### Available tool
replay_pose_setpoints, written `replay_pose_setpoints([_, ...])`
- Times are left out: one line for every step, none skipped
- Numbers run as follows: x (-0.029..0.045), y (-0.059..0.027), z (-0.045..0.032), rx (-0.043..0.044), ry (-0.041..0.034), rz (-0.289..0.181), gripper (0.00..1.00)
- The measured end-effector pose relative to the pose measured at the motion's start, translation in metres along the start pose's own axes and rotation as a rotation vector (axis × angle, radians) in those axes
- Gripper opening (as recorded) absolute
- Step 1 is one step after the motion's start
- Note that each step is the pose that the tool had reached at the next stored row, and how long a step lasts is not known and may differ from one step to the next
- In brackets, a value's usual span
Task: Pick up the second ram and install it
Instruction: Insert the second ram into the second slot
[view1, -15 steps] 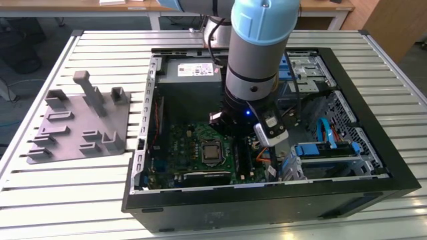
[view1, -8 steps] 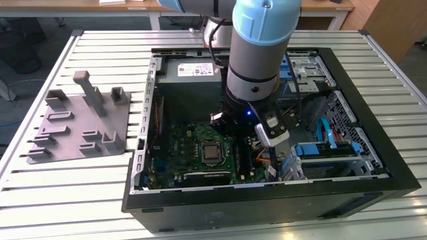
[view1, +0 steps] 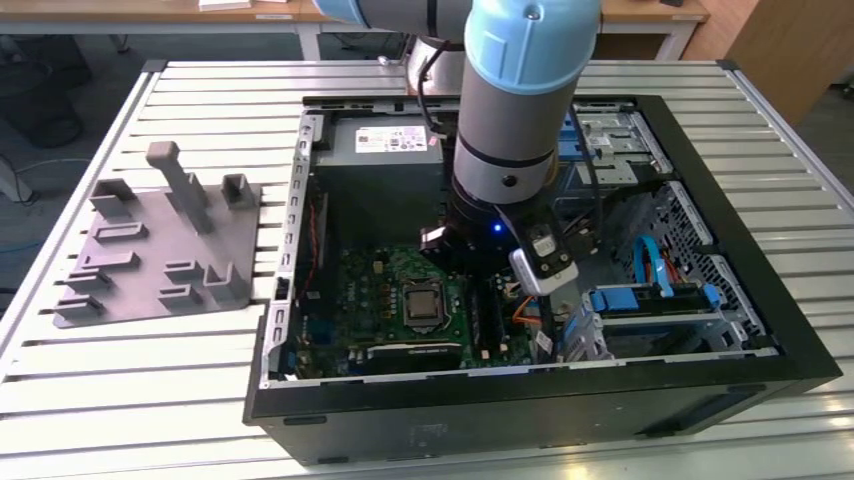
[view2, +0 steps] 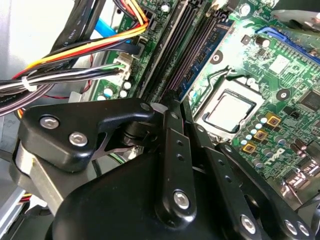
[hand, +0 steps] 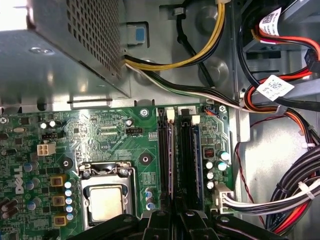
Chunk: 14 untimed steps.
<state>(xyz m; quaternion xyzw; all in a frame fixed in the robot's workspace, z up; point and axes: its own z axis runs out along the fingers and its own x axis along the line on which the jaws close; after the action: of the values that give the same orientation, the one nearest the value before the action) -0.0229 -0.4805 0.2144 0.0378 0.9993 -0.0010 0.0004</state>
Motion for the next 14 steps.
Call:
replay_pose_setpoints([0.0002, 0.0, 0.0, 0.0002, -0.0001, 0.0, 0.14])
replay_pose_setpoints([0.0006, 0.0, 0.0001, 0.0003, -0.0005, 0.0, 0.14])
replay_pose_setpoints([0.0011, 0.0, 0.0001, 0.0004, -0.0009, 0.0, 0.14])
replay_pose_setpoints([0.0014, 0.0, 0.0001, 0.0005, -0.0011, 0.0, 0.14])
replay_pose_setpoints([0.0015, 0.0, 0.0001, 0.0011, -0.0011, 0.0, 0.14])
replay_pose_setpoints([0.0015, 0.0, 0.0002, 0.0019, -0.0013, 0.0, 0.14])
replay_pose_setpoints([0.0016, -0.0001, 0.0002, 0.0028, -0.0013, 0.0, 0.14])
replay_pose_setpoints([0.0017, -0.0002, 0.0001, 0.0036, -0.0014, 0.0, 0.14])
replay_pose_setpoints([0.0017, -0.0004, 0.0001, 0.0043, -0.0014, 0.0, 0.14])
replay_pose_setpoints([0.0017, -0.0006, 0.0002, 0.0045, -0.0015, 0.0, 0.14])
replay_pose_setpoints([0.0017, -0.0008, 0.0002, 0.0047, -0.0015, 0.0, 0.14])
replay_pose_setpoints([0.0015, -0.0008, 0.0002, 0.0048, -0.0014, 0.0, 0.14])
replay_pose_setpoints([0.0012, -0.0008, 0.0002, 0.0048, -0.0014, 0.0, 0.14])
replay_pose_setpoints([0.001, -0.0008, 0.0002, 0.0048, -0.0015, 0.001, 0.14])
